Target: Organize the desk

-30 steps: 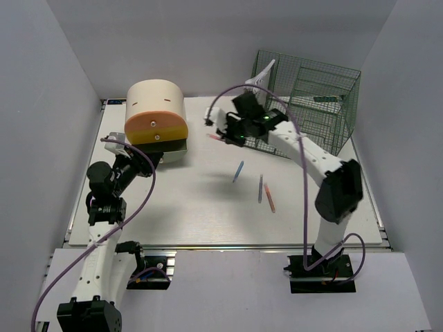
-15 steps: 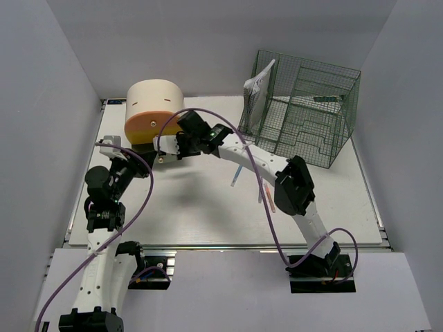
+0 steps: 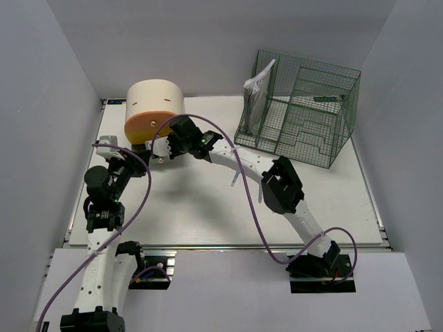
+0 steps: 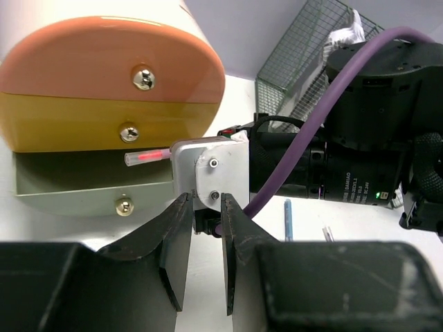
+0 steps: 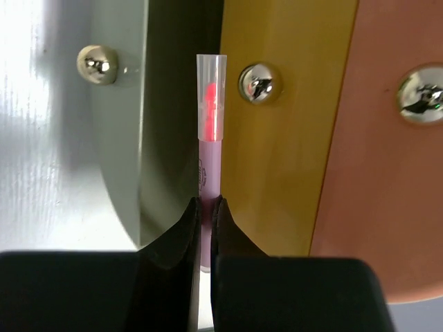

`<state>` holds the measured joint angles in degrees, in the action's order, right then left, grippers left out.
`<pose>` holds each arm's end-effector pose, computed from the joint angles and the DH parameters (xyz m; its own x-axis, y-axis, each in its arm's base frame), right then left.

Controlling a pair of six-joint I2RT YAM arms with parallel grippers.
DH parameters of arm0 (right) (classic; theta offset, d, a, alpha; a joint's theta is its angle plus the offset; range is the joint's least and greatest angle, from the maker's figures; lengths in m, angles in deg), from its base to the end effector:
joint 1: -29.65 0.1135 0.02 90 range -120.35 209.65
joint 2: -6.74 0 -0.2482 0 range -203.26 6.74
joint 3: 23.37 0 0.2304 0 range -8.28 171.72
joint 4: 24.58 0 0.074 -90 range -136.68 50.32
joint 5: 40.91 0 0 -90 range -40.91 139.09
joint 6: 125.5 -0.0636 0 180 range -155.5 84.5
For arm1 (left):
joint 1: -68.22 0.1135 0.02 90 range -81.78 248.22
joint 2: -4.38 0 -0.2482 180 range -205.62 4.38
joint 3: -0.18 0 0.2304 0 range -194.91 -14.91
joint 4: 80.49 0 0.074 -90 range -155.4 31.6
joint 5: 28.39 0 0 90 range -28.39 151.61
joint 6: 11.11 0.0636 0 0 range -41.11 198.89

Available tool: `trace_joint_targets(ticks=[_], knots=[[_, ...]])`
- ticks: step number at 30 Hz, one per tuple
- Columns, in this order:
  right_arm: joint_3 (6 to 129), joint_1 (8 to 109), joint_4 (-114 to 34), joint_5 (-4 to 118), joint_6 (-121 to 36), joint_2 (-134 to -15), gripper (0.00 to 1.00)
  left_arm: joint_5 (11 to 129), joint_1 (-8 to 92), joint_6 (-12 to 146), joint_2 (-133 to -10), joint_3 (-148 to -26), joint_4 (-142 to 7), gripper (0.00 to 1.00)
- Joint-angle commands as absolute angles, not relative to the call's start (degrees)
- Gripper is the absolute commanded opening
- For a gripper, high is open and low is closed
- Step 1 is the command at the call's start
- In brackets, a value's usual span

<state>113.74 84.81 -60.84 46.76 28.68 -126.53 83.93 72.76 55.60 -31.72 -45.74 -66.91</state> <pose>0.3084 0.4385 0.2359 0.5872 -0.7308 -0.3480 -0.6243 -0.1352 -0.7694 0.1804 -0.0099 0.2903 -0.1805 -0.3812 -0.9067 0.2539 0.8725 -0.4174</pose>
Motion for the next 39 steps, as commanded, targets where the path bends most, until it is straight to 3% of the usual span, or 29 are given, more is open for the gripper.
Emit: trace_joint_targets(ticks=[1,10,15,18,25,27,31,36,39], knots=[[117.05,85.46,-55.32,44.43,28.49,-128.52,0.00,86.31,72.35,55.42,-30.43,-47.35,-67.15,0.34],[114.68,85.11,-54.88,45.84,24.62,-128.70,0.00,71.47,72.35,54.63,-30.25,-49.63,-58.63,0.34],[113.89,85.02,-54.70,46.01,22.86,-128.09,0.24,68.64,72.35,53.84,-30.61,-50.07,-57.13,0.33],[113.80,84.85,-55.14,46.45,21.63,-127.39,0.31,67.85,72.35,53.66,-30.78,-50.07,-56.87,0.33],[111.26,84.50,-54.88,47.59,18.99,-123.96,0.36,66.27,72.35,53.49,-31.13,-50.16,-56.17,0.33],[110.99,84.23,-54.97,48.21,17.68,-122.12,0.36,66.09,72.35,53.49,-30.87,-49.98,-56.34,0.31],[110.29,83.36,-55.93,48.56,9.44,-117.64,0.30,68.54,72.35,53.84,-30.96,-49.46,-57.66,0.14],[103.01,79.59,-56.99,52.51,-3.14,-106.75,0.02,76.36,71.83,54.37,-31.83,-47.70,-63.10,0.07],[96.00,75.81,-58.83,56.98,-12.19,-99.63,0.00,85.49,71.83,53.40,-33.94,-45.68,-70.04,0.08]])
